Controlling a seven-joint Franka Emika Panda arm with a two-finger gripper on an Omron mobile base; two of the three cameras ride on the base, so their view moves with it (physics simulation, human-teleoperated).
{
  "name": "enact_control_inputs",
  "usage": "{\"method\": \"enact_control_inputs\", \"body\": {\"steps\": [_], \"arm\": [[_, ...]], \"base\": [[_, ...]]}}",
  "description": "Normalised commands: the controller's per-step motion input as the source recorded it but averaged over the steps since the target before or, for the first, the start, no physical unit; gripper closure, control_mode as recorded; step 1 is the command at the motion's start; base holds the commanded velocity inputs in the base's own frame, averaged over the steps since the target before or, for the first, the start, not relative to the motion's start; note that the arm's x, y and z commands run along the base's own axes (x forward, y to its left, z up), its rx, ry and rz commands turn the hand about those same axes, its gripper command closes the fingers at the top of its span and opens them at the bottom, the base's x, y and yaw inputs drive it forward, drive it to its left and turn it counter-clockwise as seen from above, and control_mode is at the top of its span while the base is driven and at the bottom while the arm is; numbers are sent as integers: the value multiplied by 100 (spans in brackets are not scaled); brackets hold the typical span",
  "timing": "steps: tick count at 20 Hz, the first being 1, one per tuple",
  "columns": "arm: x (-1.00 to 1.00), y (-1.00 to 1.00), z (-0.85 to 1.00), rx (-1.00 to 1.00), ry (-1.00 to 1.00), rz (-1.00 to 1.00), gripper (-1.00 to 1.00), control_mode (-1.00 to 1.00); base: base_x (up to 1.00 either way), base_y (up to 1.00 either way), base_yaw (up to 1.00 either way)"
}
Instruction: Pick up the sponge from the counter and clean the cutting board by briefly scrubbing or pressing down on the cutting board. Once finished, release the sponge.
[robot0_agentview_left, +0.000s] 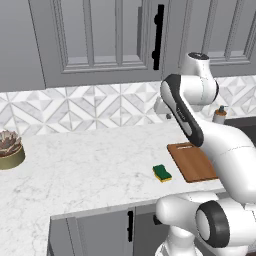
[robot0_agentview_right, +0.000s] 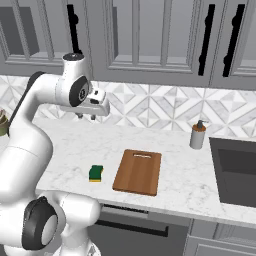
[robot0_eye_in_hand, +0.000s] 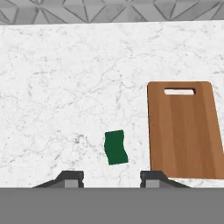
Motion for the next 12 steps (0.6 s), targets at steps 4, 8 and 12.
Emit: {"method": "enact_control_inputs", "body": {"steps": [4, 8, 12], "arm": [[1, 0, -15, -2, 0, -1, -100, -100], [-3, 6, -64, -2, 0, 0, -100, -100], [0, 1, -78, -8, 0, 0, -100, -100]], "base": [[0, 0, 0], [0, 0, 0], [0, 0, 0]]}}
